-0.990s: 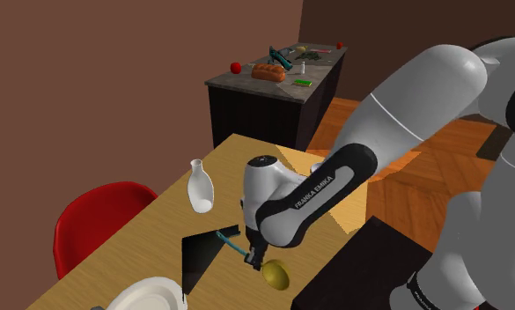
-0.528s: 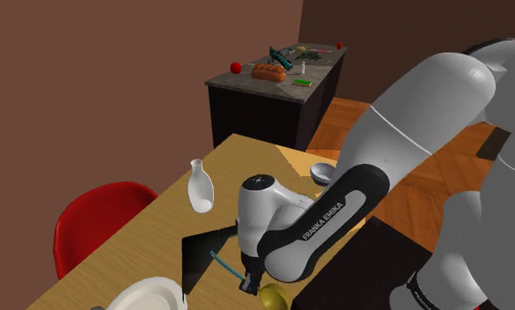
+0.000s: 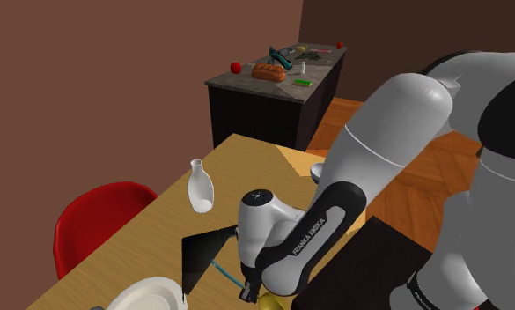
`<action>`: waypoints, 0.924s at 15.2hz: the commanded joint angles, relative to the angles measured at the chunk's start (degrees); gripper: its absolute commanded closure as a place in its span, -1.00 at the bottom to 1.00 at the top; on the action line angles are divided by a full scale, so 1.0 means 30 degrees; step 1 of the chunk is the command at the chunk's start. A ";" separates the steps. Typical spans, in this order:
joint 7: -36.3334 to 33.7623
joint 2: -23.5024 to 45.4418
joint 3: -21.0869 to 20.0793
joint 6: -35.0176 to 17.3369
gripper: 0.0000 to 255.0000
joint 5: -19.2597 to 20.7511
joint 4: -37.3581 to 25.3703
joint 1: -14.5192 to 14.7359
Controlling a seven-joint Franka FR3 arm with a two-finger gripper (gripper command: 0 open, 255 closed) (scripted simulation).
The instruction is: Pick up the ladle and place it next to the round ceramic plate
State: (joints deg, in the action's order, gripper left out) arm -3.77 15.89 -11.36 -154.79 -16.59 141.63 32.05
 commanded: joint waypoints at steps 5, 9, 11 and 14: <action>0.0352 0.1723 -0.0022 -0.1422 1.00 -0.0111 -0.0296 -0.0018; 0.0565 0.2922 -0.0044 -0.2319 1.00 -0.0165 -0.0592 -0.0029; 0.0655 0.3448 -0.0054 -0.2693 1.00 -0.0183 -0.0741 -0.0037; 0.0654 0.3448 -0.0055 -0.2693 1.00 -0.0182 -0.0741 -0.0038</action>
State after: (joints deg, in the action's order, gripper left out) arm -1.89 26.04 -11.51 -162.88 -17.14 139.33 31.97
